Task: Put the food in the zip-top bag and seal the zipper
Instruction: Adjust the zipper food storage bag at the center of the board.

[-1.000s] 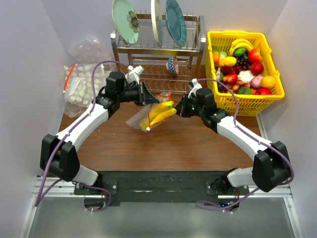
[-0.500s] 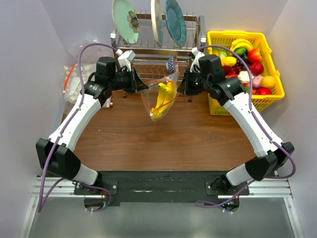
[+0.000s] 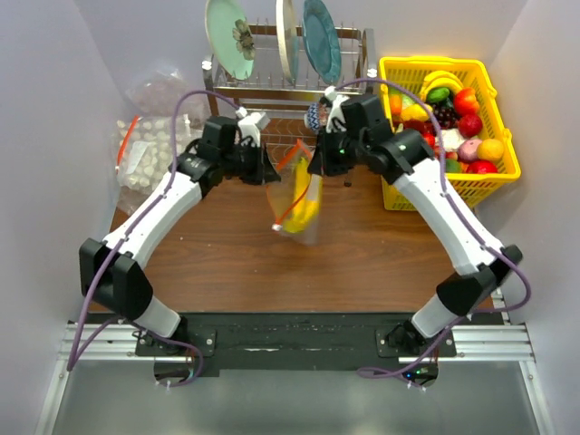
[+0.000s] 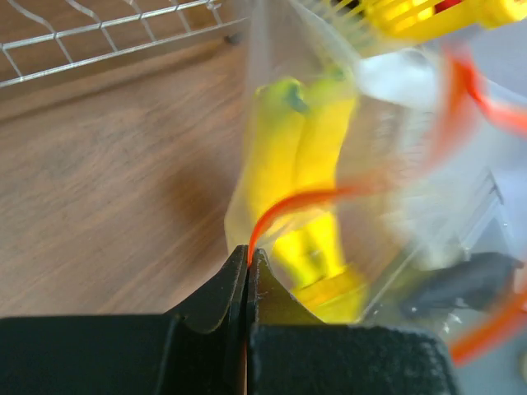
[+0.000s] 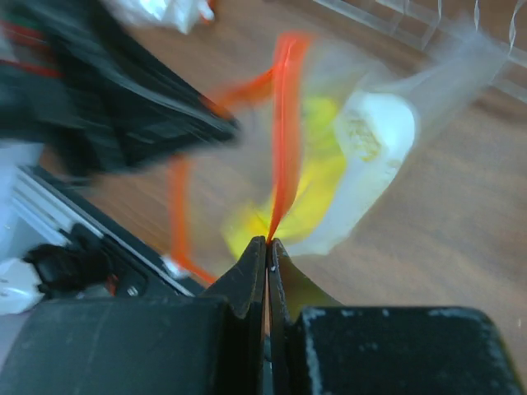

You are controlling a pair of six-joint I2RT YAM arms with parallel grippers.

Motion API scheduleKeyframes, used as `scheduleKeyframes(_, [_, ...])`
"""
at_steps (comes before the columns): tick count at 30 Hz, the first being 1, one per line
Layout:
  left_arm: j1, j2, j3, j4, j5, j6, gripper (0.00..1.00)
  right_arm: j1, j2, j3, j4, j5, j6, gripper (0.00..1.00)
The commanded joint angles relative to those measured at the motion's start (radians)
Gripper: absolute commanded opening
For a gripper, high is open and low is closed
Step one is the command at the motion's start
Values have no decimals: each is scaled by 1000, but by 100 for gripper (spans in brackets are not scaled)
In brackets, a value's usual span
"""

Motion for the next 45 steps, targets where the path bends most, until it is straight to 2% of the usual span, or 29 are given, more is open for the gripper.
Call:
scheduleKeyframes(1, [-10, -6, 136, -26, -91, 32, 0, 2, -96, -86, 55, 30, 11, 0])
scheduleKeyframes(3, [-10, -11, 278, -112, -152, 55, 0, -1, -86, -207, 107, 30, 12, 0])
scheduleKeyframes(5, [-10, -3, 344, -160, -151, 71, 0, -3, -76, -245, 129, 8, 17, 0])
scheduleKeyframes(7, [-10, -4, 305, -148, -113, 63, 0, -4, -76, -227, 134, -12, 26, 0])
scheduleKeyframes(8, [-10, -15, 215, -101, -96, 54, 0, -3, -79, -206, 135, -12, 30, 0])
scheduleKeyframes(12, [-10, -38, 40, 4, -25, 11, 0, -4, -101, -43, 76, -4, 20, 0])
scheduleKeyframes(15, [-10, -56, 59, 15, -22, -6, 0, -4, -128, -45, 63, 40, -5, 0])
scheduleKeyframes(20, [-10, -73, 135, -28, -61, 23, 0, -7, -147, -201, 136, 30, 3, 1])
scheduleKeyframes(22, [-5, -79, 126, -30, -71, 34, 0, -9, -147, -235, 160, 14, 10, 16])
scheduleKeyframes(23, [-4, -83, 121, -30, -71, 34, 0, -9, -149, -261, 175, 10, 17, 30])
scheduleKeyframes(26, [-1, -87, 119, -34, -70, 42, 0, -9, -164, -284, 187, 16, 11, 41])
scheduleKeyframes(31, [-1, -103, 109, -30, -88, 57, 0, -26, -191, -246, 161, 94, -25, 49])
scheduleKeyframes(33, [-1, -106, 99, -25, -88, 61, 0, -47, -196, -235, 149, 80, -42, 50])
scheduleKeyframes(36, [-1, -124, 14, 53, -74, 62, 0, -81, -216, -238, 163, 115, -58, 51])
scheduleKeyframes(39, [-1, -150, -74, 122, -84, 58, 0, -130, -219, -229, 158, 143, -72, 52])
scheduleKeyframes(45, [-1, -141, -170, 191, -102, 72, 0, -315, -224, -230, 226, 186, -59, 54])
